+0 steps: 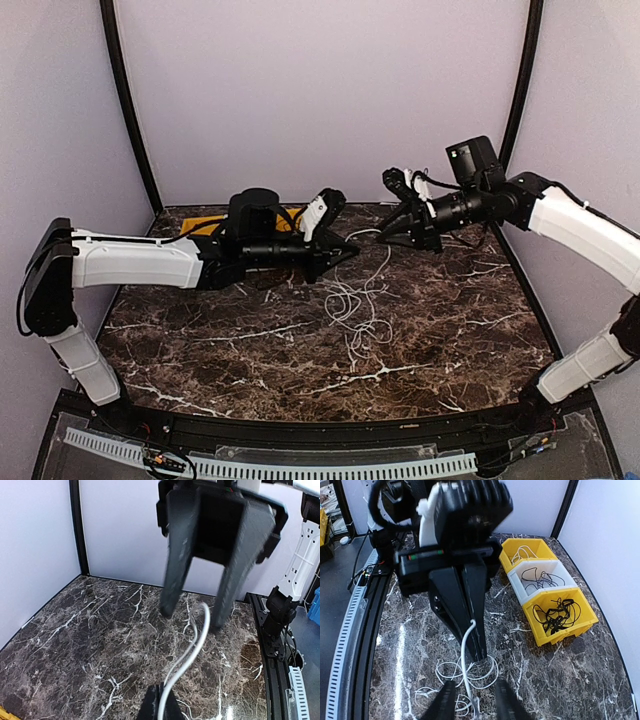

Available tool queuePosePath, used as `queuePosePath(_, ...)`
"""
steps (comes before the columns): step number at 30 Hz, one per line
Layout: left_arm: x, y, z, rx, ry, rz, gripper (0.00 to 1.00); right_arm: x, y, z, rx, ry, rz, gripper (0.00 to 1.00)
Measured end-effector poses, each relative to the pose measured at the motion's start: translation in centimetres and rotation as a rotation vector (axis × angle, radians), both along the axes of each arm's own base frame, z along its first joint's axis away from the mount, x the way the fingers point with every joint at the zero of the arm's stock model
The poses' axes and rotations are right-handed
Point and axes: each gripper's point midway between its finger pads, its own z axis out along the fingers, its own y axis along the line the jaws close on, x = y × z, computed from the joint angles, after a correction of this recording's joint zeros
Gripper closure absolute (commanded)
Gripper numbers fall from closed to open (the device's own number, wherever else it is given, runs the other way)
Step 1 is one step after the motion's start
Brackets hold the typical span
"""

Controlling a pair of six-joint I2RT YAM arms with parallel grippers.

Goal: Untangle the cables

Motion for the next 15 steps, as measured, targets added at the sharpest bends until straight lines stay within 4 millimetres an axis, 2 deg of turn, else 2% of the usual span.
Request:
queuePosePath(1,0.1,0.1,0.3,-0.003,0.002,0.011,1.0,0.2,0.0,-0.7,0.002,0.008,-0.013,0.37)
queuePosePath(2,0.2,0.4,0.5,-0.005,0.004,0.024,1.0,0.3,0.1,-1.4,0.005,0.015,-0.019,0.29)
queuePosePath(3,0.2,0.6,1.1,-0.013,0.005,0.036,1.0,0.4,0.2,-2.4,0.007,0.032,-0.025,0.26)
queuePosePath(7,-0.2,2.4,4.8,-0.078,-0.003,0.091,1.0,1.4,1.4,-6.4,-0.007,0.137,-0.026,0.18)
queuePosePath(10,-0.8,4.0,8.1,-0.147,-0.022,0.13,1.0,2.4,2.8,-10.6,-0.04,0.231,-0.01,0.16)
queuePosePath(12,-1.1,5.1,9.4,-0.18,-0.028,0.157,1.0,2.5,3.4,-13.0,-0.065,0.278,0.0,0.16)
queuePosePath(15,-1.2,6.4,9.9,-0.206,-0.026,0.199,1.0,1.7,4.4,-16.3,-0.11,0.329,0.021,0.17)
